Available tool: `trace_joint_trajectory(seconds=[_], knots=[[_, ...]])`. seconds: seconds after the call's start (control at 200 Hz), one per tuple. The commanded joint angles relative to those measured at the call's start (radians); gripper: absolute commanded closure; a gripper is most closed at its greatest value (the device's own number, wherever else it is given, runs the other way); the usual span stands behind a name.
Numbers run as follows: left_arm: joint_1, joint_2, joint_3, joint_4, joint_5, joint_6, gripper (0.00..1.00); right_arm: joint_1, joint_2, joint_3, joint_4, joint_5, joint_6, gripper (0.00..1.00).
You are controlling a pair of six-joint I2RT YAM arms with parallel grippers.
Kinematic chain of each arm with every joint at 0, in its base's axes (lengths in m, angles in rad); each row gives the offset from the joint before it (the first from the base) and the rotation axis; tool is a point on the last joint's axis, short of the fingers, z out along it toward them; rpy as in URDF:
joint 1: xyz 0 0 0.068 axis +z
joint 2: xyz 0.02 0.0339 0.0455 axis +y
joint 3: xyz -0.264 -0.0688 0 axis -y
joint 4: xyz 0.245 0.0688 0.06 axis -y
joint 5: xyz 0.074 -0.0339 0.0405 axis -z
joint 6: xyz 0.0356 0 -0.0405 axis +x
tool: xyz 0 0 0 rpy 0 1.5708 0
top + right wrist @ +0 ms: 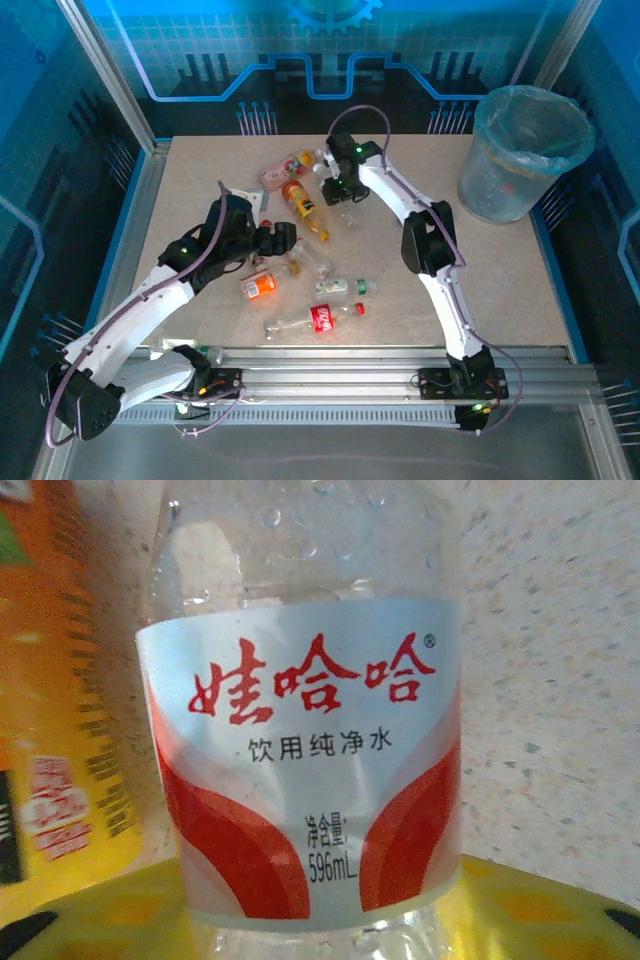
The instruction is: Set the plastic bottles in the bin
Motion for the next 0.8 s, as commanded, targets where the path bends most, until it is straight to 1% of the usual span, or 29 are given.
trace_joint_trajectory(seconds=[0.0,0.09,0.15,0.24,0.29,0.35,0.375,0.43,0.51,0.565,0.63,0.705,0.755,0.795], knots=[[0.009,0.038,0.058,0.009,0.01,0.013,0.1,-0.03,-0.195,0.042,0.007,0.035,-0.024,0.48],[0.009,0.08,0.1,0.027,0.042,0.017,0.11,-0.057,-0.29,0.041,0.04,0.099,-0.036,0.48],[0.008,0.114,0.14,0.042,0.07,0.021,0.11,-0.078,-0.354,0.025,0.093,0.155,-0.053,0.48],[-0.008,0.176,0.209,0.083,0.112,0.021,0.12,-0.111,-0.452,-0.037,0.232,0.278,-0.096,0.47],[-0.026,0.222,0.257,0.125,0.155,0.016,0.12,-0.128,-0.499,-0.083,0.325,0.342,-0.142,0.47],[-0.055,0.295,0.334,0.172,0.219,0.008,0.12,-0.138,-0.537,-0.121,0.419,0.47,-0.191,0.48],[-0.071,0.328,0.382,0.192,0.238,0.007,0.13,-0.145,-0.546,-0.134,0.454,0.52,-0.211,0.47],[-0.108,0.415,0.491,0.219,0.286,0.023,0.12,-0.168,-0.558,-0.156,0.522,0.586,-0.235,0.47],[-0.154,0.556,0.695,0.223,0.368,0.056,0.13,-0.221,-0.558,-0.175,0.578,0.635,-0.22,0.48],[-0.175,0.657,0.847,0.195,0.419,0.082,0.13,-0.258,-0.548,-0.183,0.608,0.672,-0.208,0.48],[-0.197,0.776,1.043,0.129,0.445,0.108,0.13,-0.295,-0.534,-0.194,0.65,0.717,-0.202,0.48],[-0.214,0.89,1.228,0.069,0.457,0.115,0.13,-0.322,-0.52,-0.221,0.727,0.767,-0.214,0.48],[-0.221,0.944,1.31,0.047,0.478,0.104,0.13,-0.33,-0.507,-0.239,0.791,0.812,-0.241,0.47],[-0.225,0.97,1.344,0.042,0.496,0.093,0.13,-0.335,-0.495,-0.252,0.845,0.852,-0.273,0.47]])
